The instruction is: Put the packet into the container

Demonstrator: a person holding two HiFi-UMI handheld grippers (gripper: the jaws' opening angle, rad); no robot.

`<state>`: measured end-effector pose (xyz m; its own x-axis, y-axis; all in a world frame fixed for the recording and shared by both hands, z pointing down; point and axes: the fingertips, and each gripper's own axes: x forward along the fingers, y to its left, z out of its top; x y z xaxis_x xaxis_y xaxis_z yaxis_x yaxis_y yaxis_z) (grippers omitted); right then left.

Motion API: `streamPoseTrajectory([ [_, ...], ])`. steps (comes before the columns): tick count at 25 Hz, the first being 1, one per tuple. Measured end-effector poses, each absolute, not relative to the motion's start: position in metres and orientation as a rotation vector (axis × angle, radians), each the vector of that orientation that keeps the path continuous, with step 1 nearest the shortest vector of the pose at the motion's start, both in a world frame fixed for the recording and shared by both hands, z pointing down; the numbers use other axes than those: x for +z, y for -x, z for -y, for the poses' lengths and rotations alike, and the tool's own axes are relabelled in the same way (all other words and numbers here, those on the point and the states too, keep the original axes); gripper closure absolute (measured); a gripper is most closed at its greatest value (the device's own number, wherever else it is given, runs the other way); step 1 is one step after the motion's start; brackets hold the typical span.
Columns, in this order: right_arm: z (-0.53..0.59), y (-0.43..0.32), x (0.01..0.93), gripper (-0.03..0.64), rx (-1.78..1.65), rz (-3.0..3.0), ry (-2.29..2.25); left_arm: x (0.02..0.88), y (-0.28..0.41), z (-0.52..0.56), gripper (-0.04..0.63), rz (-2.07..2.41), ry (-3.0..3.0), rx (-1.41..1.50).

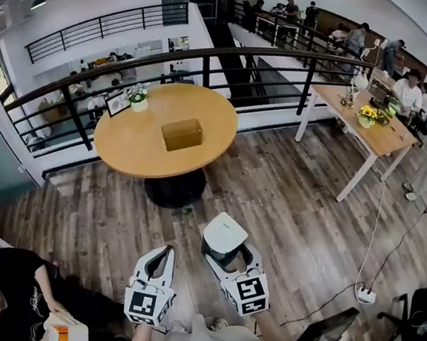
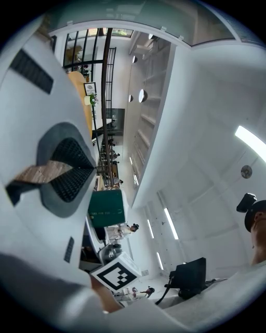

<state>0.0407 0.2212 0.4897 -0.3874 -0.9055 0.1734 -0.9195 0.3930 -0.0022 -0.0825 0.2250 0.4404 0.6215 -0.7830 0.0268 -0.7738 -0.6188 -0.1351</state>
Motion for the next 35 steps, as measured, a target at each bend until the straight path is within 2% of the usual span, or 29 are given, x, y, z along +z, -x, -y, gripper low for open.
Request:
streamPoseTrajectory([
  [10,-0.228,-0.079,0.502,0.245,0.138,2.498,-1.605,0.458,0.036,-0.236,0.589,-1.322,2.746,-0.154],
  [25,-0.204,-0.091,0.502,0.245,0.127,2.522,-1.593,0.460,0.026,-0.213,0.589,-1.371,2.737,-0.141],
  [35,-0.151,-0.102,0.509,0.245,0.133,2.488,-1.624,0.468,0.020,-0.155,0.591,-1.349,2.754,-0.133],
])
